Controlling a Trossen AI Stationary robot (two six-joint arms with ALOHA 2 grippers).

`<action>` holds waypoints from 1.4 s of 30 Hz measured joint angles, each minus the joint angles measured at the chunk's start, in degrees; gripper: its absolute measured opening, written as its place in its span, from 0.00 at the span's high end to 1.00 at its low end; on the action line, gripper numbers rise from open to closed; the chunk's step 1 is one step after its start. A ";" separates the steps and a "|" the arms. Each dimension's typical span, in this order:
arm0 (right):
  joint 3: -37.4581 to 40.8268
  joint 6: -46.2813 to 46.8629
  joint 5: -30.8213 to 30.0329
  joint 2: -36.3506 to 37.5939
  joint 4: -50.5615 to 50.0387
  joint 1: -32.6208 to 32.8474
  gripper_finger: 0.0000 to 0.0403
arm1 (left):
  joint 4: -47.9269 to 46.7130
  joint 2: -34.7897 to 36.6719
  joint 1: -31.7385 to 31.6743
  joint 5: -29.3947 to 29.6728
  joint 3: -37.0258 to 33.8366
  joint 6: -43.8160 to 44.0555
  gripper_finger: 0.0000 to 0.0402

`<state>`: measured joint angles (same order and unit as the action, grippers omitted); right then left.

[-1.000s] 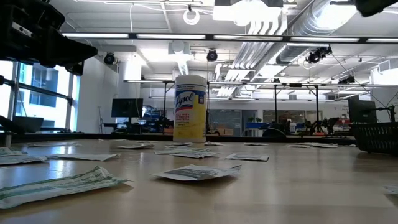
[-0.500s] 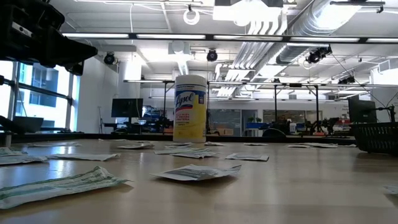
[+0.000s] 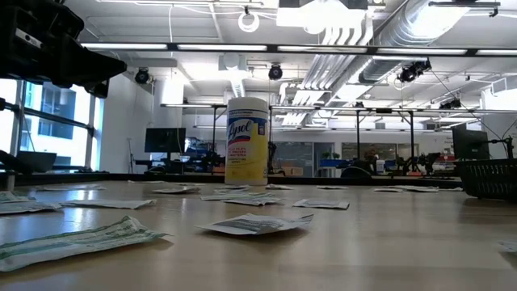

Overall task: Pick & Place First Aid Supplies
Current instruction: Put the white bandage pad into the right black bin

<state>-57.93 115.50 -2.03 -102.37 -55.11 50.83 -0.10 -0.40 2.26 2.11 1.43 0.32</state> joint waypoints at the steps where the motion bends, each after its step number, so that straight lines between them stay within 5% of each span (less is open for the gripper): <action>1: -0.01 -0.06 0.20 0.00 -0.20 -0.46 0.77 | 0.00 0.00 -0.02 -0.02 -0.01 0.01 1.00; 17: 0.07 0.14 1.91 -0.07 -3.99 -3.41 0.73 | 0.00 0.00 0.00 -0.01 -0.01 0.00 1.00; 42: 0.04 3.98 5.38 3.48 -10.41 7.87 0.73 | 0.00 0.00 0.00 -0.02 0.00 0.00 1.00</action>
<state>-57.89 119.48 3.35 -98.89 -65.52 58.70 -0.10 -0.40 2.26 2.09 1.43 0.32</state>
